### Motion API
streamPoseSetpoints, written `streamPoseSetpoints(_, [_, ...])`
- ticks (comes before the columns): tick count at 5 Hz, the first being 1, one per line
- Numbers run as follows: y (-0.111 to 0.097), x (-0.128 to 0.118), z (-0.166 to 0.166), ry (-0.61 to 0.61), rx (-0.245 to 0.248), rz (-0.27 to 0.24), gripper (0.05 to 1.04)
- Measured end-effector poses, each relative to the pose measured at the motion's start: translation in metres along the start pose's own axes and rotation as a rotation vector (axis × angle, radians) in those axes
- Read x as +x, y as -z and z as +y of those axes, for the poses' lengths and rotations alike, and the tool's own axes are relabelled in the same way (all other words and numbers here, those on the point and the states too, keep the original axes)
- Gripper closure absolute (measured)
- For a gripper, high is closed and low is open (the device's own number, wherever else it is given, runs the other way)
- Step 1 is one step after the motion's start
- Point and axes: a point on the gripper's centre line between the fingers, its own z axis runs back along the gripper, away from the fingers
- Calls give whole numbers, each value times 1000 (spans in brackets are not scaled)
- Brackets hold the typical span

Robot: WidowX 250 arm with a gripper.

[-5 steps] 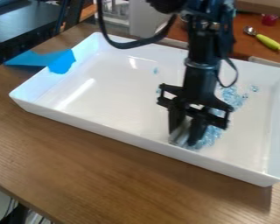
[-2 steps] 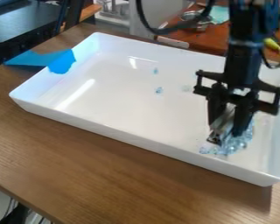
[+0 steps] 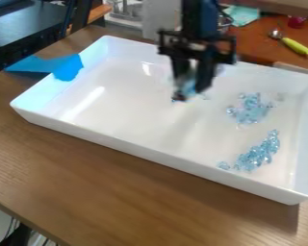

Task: Sweep into pile

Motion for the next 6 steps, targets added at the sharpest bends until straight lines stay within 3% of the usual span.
streamPoseSetpoints(1, [-6, 3, 39, 32, 25, -22, 702])
streamPoseSetpoints(2, [-14, 6, 94, 7, 41, -81, 702])
streamPoseSetpoints(3, [-14, 2, 132, -10, 40, -93, 702])
streamPoseSetpoints(4, [-12, 11, 145, 1, 79, -146, 702])
streamPoseSetpoints(5, [0, 17, 159, -25, 116, -148, 702])
streamPoseSetpoints(6, [16, 21, 159, -51, 151, -111, 702])
